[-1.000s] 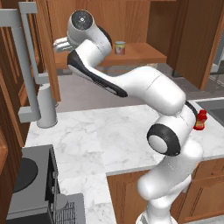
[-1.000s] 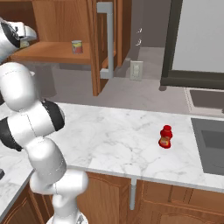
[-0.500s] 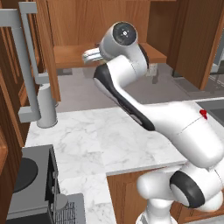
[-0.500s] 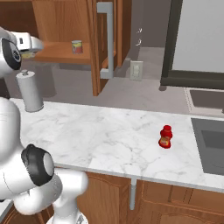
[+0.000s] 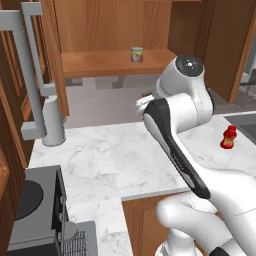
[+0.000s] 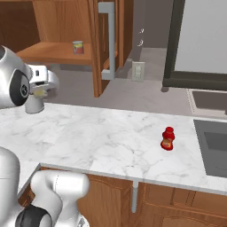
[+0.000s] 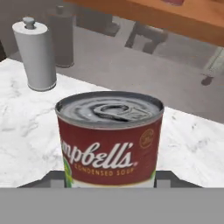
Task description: Restock the canned food cabinet by taking the new fresh canned food from the counter and placing it in the cabinet. Then, take the old canned food from the cabinet and place it on the counter.
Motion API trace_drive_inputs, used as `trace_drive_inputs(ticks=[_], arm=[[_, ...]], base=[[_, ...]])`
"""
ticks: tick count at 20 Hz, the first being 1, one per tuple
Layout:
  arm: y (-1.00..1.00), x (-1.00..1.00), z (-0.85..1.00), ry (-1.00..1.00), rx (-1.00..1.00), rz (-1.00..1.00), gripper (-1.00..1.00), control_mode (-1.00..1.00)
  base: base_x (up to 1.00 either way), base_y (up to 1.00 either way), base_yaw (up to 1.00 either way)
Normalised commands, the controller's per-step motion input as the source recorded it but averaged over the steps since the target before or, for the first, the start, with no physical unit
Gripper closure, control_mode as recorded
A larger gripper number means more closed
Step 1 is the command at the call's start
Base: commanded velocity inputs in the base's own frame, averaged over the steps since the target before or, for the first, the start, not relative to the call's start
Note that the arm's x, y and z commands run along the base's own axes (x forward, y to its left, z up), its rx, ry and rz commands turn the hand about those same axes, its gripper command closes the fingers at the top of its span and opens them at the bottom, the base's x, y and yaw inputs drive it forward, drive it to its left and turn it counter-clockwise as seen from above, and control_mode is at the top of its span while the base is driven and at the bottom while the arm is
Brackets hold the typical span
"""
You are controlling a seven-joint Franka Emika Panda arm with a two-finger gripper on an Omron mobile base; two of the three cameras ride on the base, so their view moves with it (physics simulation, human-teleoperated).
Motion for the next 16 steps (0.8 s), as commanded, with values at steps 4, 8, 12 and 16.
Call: trace_drive_inputs(ticks=[4, 8, 12, 16], arm=[[-0.13, -0.66, -1.00, 0.45, -0.20, 0.00, 1.00, -1.00], [-0.01, 0.15, -1.00, 0.17, -0.02, -0.01, 1.00, -1.00], [-0.13, 0.62, -1.00, 0.03, 0.17, -0.09, 1.00, -1.00], [-0.17, 0.74, -0.86, 0.00, 0.22, -0.09, 1.00, -1.00]], base=[[0.00, 0.00, 0.00], [0.00, 0.00, 0.00], [0.00, 0.00, 0.00], [0.00, 0.00, 0.00]])
